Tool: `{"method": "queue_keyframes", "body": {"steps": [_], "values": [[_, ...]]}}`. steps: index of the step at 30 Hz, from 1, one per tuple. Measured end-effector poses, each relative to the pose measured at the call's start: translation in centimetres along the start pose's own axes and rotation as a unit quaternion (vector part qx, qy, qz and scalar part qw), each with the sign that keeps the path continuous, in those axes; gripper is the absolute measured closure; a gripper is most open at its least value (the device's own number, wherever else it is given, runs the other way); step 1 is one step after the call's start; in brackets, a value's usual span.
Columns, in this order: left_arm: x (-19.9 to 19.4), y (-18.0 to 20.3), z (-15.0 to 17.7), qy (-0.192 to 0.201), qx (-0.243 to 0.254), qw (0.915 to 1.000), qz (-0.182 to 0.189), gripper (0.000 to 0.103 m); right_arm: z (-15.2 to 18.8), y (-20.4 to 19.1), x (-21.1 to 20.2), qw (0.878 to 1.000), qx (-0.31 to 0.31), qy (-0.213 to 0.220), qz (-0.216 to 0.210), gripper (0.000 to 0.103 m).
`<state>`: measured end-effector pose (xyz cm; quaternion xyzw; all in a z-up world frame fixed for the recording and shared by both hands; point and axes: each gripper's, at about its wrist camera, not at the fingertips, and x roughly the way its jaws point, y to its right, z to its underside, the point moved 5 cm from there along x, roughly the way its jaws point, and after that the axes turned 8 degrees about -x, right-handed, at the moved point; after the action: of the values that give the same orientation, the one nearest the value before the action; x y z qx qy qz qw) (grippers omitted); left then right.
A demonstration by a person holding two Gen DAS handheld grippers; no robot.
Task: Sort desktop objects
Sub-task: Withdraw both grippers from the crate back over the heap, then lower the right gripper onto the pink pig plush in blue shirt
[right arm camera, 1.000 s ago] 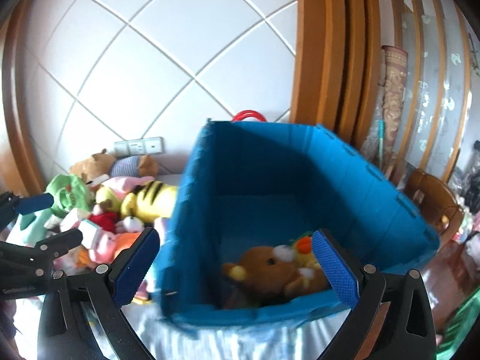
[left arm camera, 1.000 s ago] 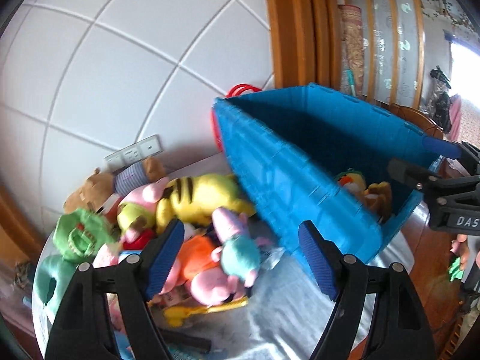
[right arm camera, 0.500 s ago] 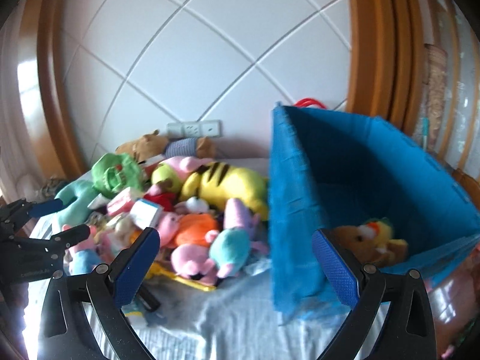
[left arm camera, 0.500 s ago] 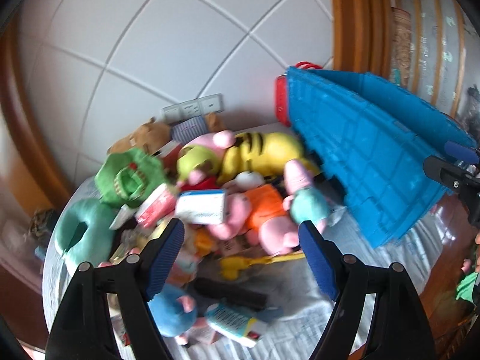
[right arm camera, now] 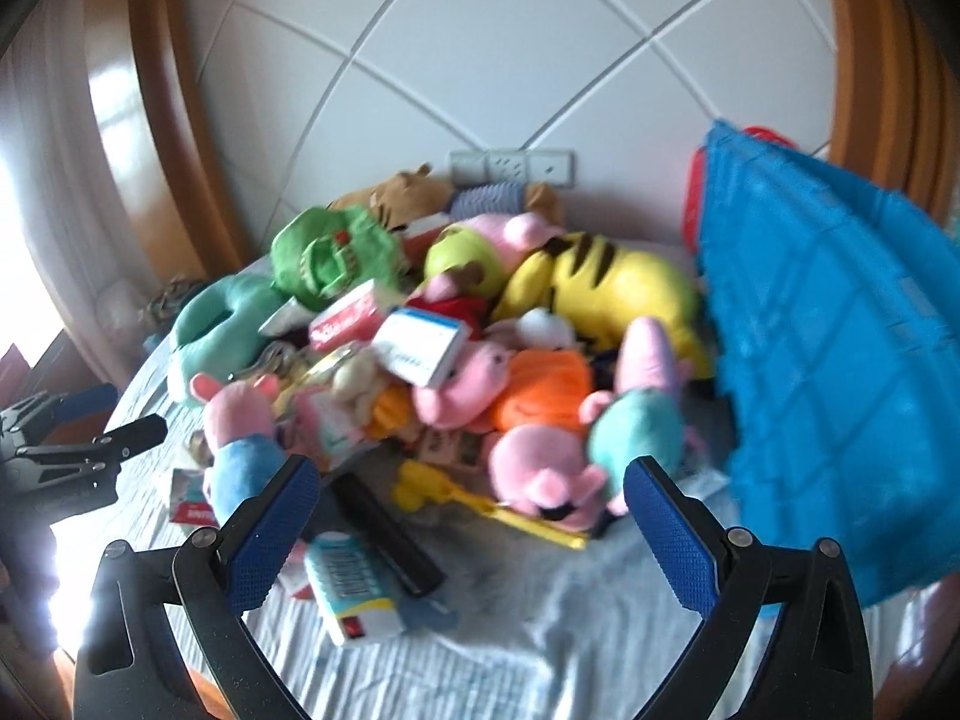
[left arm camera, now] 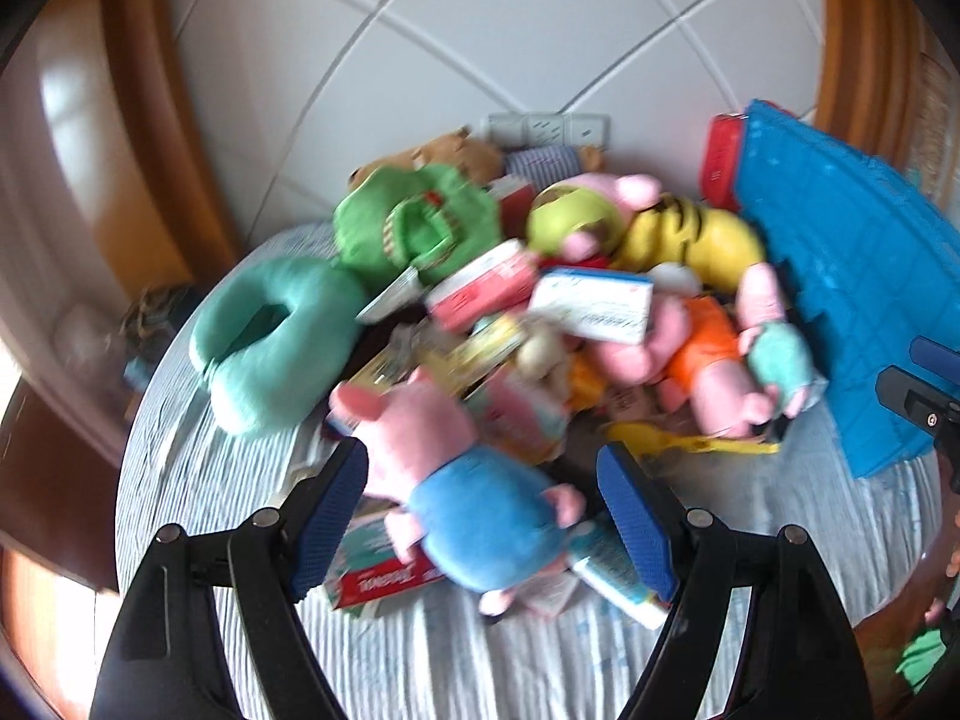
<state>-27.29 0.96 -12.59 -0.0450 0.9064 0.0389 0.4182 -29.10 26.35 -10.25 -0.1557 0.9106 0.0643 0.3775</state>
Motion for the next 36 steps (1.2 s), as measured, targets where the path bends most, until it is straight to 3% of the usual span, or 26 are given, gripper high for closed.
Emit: {"method": "queue_keyframes", "body": {"steps": [14, 25, 31, 32, 34, 36], "values": [[4.7, -7.8, 3.4, -0.054, -0.030, 0.9972, -0.043, 0.024, 2.6, -9.7, 8.4, 0.992, -0.037, -0.074, -0.092, 0.001], [8.8, -10.5, 2.9, -0.064, -0.003, 0.9978, -0.015, 0.024, 6.3, -15.4, 13.9, 0.984, -0.019, -0.128, -0.126, 0.001], [10.3, -9.7, 1.9, -0.068, 0.001, 0.9976, 0.013, 0.024, 7.2, -18.1, 17.3, 0.980, -0.029, -0.146, -0.130, 0.001], [10.5, -9.6, 1.7, -0.069, 0.002, 0.9975, 0.018, 0.024, 7.2, -18.5, 17.9, 0.980, -0.034, -0.148, -0.128, 0.005], [11.0, -9.3, 1.4, -0.070, 0.003, 0.9971, 0.027, 0.024, 6.5, -17.6, 18.0, 0.983, -0.031, -0.135, -0.124, 0.023], [11.5, -9.0, 1.0, -0.072, 0.004, 0.9967, 0.037, 0.024, 5.2, -15.9, 17.5, 0.987, -0.022, -0.114, -0.113, 0.033]]}}
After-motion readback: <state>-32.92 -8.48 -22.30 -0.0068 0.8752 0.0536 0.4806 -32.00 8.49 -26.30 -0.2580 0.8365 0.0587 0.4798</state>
